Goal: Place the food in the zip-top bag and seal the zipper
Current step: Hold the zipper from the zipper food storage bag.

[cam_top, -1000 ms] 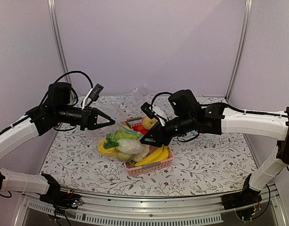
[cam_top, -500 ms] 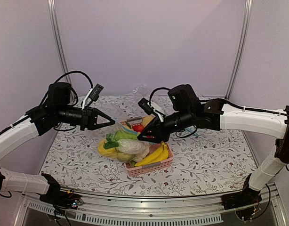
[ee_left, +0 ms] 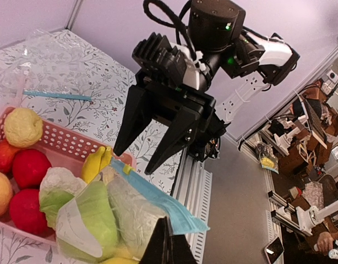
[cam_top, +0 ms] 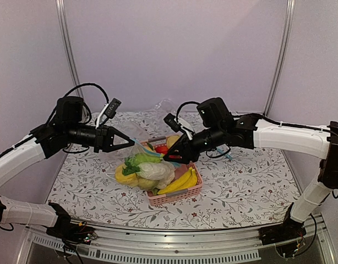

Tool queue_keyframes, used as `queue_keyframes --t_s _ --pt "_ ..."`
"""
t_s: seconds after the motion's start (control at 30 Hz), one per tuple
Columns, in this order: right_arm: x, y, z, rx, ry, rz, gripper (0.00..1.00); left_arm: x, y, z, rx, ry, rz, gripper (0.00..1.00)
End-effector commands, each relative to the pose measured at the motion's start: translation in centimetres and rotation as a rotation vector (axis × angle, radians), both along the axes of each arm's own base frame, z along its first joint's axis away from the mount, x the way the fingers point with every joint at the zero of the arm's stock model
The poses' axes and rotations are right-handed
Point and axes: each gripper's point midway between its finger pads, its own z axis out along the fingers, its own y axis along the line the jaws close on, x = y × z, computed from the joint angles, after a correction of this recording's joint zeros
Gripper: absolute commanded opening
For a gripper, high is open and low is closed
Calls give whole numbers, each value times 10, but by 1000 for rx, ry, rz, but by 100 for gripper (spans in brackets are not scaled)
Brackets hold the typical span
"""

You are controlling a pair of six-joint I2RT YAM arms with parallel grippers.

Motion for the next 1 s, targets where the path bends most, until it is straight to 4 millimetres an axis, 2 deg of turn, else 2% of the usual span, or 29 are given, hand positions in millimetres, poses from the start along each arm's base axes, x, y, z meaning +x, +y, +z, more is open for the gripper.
queue_keyframes --t_s 0.0,0.2,0.53,0.7,0.97 --pt "2 1 15 25 -26 23 43 2 -2 5 -7 -1 -4 0" --pt "-6 9 10 22 13 90 42 3 -3 5 -7 2 -6 0" --pt "-3 14 -5 -19 -1 126 39 4 -3 5 -7 5 -4 0" --pt "-3 14 -12 -35 5 128 32 4 -3 5 -5 5 -1 0" --pt "-2 15 -11 -31 3 127 17 6 -4 2 1 13 -2 0"
